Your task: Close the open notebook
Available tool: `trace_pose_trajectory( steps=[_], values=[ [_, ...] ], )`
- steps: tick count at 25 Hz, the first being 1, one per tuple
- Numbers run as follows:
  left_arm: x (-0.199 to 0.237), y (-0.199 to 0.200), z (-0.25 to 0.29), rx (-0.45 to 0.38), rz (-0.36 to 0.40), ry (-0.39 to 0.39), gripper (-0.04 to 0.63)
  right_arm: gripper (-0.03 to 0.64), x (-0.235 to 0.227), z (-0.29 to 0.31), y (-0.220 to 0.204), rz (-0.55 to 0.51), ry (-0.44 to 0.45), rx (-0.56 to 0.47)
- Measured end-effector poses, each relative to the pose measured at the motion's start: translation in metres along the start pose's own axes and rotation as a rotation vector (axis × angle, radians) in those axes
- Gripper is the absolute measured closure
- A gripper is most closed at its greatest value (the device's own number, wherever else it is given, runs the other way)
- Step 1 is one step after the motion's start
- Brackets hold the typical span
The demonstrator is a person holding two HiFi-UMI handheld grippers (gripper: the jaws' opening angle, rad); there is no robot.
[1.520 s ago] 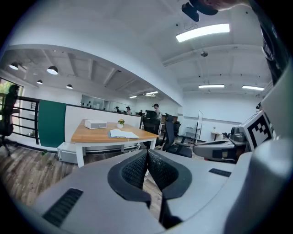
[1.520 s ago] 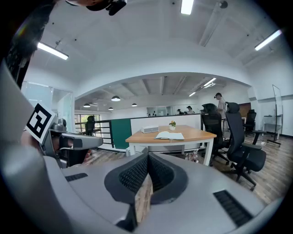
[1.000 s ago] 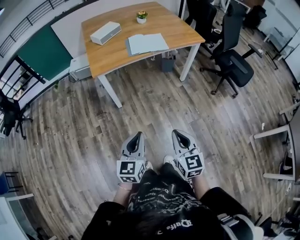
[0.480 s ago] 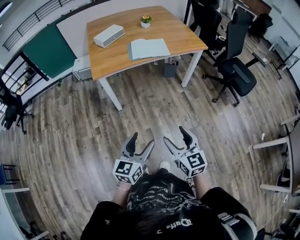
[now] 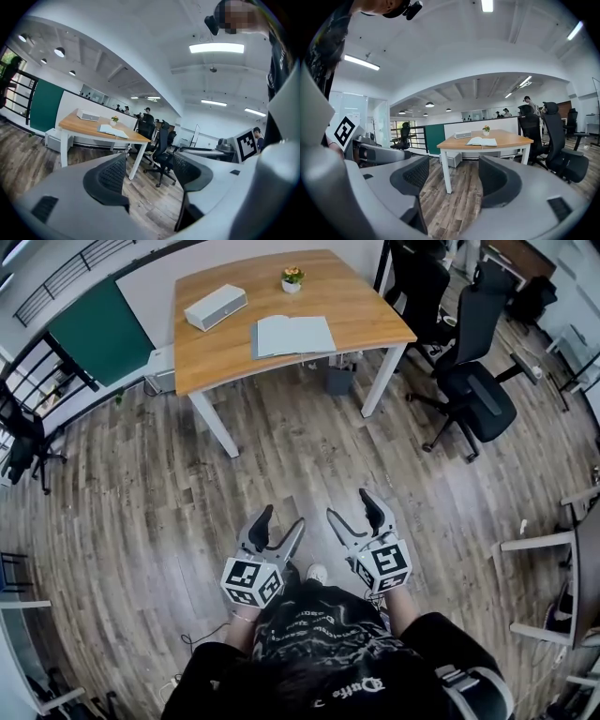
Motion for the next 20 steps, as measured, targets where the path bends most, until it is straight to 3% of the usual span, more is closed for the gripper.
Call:
trace_pose_trajectory(
  steps=[10,20],
  values=[
    [0.025,0.001,0.04,0.027,0.031,0.015,0.267,0.301,-0.015,0.033,-0.004,-0.012,-0.024,0.051],
    [0.12,0.028,0.102,0.061,0.028,0.014,0.267,0.308,-0.022,0.127,0.021,-0.002,-0.092,0.061]
  ],
)
Point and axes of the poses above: the fingertips, and each gripper's own axes: z forward along the fingers, x to its left, y out of its top, the point moved 10 cm from there along -z, backward along the fingers, and after that the axes turned 10 degrees about z, right-handed, at the moved point
